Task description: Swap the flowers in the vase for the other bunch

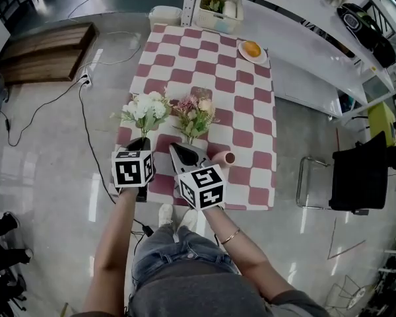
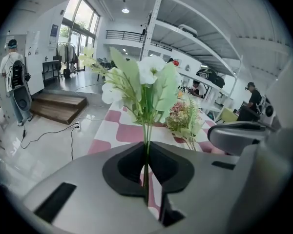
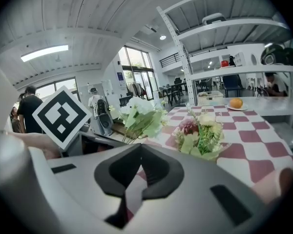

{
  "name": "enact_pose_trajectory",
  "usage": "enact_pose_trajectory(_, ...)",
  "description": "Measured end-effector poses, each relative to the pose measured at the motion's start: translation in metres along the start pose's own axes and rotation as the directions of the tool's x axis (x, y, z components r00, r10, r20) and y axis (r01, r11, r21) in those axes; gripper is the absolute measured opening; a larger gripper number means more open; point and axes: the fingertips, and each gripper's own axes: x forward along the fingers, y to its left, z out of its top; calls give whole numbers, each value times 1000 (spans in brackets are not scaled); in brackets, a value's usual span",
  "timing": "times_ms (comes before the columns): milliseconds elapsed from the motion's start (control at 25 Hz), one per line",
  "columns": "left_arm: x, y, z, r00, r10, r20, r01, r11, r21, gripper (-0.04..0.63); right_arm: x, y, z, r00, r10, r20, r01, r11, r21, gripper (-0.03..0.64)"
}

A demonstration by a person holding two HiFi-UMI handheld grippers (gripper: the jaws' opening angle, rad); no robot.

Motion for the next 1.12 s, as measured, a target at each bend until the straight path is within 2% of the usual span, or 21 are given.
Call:
enact_pose_trajectory(560,40,14,-12,999,-5,-50,4,1000,-15,35,19,-13,-9,999,-29,-38,29,999,20,9)
enact_pose_trajectory(880,45,18,-15,999,-3,-51,2,1000,-8,77,20,-12,-16,998,-35,-56,37,999,23,10)
enact_pose_trajectory(1120,40,21,-19,999,-3,-53,2,1000,-30,137,16,-9,-16,998,-35,-52,36,999,20,10)
